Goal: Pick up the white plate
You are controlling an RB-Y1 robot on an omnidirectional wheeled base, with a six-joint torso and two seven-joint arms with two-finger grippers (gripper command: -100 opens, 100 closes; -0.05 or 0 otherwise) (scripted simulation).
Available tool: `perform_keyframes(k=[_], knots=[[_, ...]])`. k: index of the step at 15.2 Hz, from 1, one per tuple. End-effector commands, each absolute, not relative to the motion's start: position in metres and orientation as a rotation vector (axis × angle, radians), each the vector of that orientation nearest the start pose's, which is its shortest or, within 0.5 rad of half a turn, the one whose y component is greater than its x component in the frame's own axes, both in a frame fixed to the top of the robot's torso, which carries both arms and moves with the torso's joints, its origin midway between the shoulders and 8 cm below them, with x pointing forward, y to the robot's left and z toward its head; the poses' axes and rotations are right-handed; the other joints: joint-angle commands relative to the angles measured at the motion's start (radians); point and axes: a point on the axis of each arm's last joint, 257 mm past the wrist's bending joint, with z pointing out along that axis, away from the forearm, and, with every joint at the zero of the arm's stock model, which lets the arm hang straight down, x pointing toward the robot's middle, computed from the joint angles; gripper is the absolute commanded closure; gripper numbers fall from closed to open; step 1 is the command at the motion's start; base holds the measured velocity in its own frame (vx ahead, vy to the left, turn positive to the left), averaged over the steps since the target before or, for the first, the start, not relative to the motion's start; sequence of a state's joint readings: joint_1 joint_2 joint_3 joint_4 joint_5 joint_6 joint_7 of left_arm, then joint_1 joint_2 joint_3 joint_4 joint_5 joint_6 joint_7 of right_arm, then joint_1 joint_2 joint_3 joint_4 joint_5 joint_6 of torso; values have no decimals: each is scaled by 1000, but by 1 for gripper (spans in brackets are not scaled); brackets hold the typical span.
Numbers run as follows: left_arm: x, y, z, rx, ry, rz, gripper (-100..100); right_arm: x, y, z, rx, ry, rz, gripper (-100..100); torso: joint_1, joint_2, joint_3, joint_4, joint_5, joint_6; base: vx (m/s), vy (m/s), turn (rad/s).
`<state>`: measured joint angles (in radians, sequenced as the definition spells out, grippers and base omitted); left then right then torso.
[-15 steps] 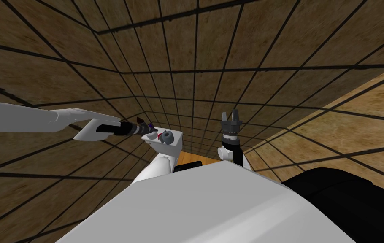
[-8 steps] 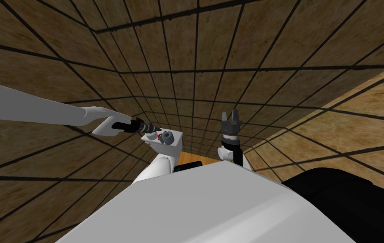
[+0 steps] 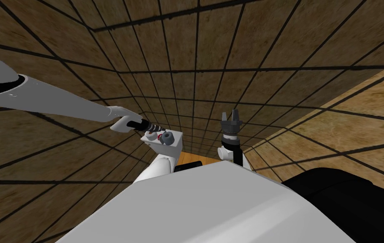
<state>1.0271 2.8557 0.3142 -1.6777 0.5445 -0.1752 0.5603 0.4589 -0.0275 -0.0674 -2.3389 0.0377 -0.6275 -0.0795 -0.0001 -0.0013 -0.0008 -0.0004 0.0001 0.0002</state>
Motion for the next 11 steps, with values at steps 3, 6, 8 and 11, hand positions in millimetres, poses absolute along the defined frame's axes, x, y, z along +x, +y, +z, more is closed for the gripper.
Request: perform_keyframes(k=[3,6,8,11], knots=[[507,277,-203,171,2633,-187,-100,306,-277,84,445,489,1351,0,0,0,0,0,0,0,3,10,-17],[510,264,-209,201,2642,-171,-100,306,-277,84,445,489,1351,0,-1,1,0,0,0,0,-4,4,-12],[509,264,-210,201,2642,-171,-100,306,-277,84,445,489,1351,0,-1,1,1,0,0,0,-2,2,-6],[510,263,-227,182,2643,-166,-100,306,-277,84,445,489,1351,0,0,0,0,0,0,0,10,11,-66]])
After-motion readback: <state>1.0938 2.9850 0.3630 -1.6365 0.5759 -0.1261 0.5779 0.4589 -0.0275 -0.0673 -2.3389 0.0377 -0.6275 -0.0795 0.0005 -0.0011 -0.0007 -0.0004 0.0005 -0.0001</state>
